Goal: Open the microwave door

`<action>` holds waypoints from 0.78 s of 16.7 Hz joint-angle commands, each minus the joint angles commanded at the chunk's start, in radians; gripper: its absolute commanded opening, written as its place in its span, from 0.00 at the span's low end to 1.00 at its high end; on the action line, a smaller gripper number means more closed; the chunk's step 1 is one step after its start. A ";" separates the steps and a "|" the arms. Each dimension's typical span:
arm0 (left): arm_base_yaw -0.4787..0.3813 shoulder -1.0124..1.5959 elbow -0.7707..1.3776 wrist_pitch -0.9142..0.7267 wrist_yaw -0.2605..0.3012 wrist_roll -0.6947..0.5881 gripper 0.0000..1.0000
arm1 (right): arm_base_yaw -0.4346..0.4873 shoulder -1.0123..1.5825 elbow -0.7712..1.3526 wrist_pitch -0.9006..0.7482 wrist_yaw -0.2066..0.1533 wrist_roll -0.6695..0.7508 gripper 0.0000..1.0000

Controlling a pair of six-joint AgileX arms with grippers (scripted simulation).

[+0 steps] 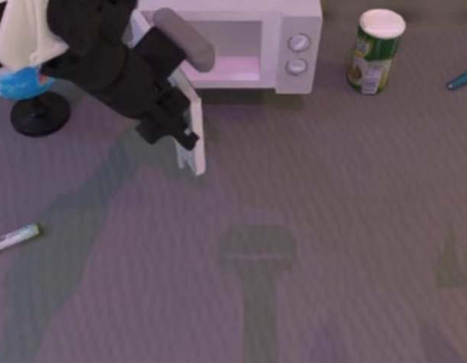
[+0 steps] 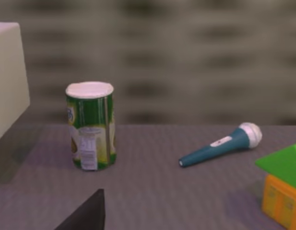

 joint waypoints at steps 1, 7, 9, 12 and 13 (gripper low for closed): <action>0.000 0.000 0.000 0.000 0.000 0.000 0.00 | 0.000 0.000 0.000 0.000 0.000 0.000 1.00; 0.000 0.000 0.000 0.000 0.000 0.000 0.00 | 0.000 0.000 0.000 0.000 0.000 0.000 1.00; 0.000 0.000 0.000 0.000 0.000 0.000 0.00 | 0.000 0.000 0.000 0.000 0.000 0.000 1.00; -0.002 0.004 -0.003 -0.002 0.005 0.002 0.00 | 0.000 0.000 0.000 0.000 0.000 0.000 1.00; 0.003 0.002 -0.003 -0.005 0.009 0.014 0.00 | 0.000 0.000 0.000 0.000 0.000 0.000 1.00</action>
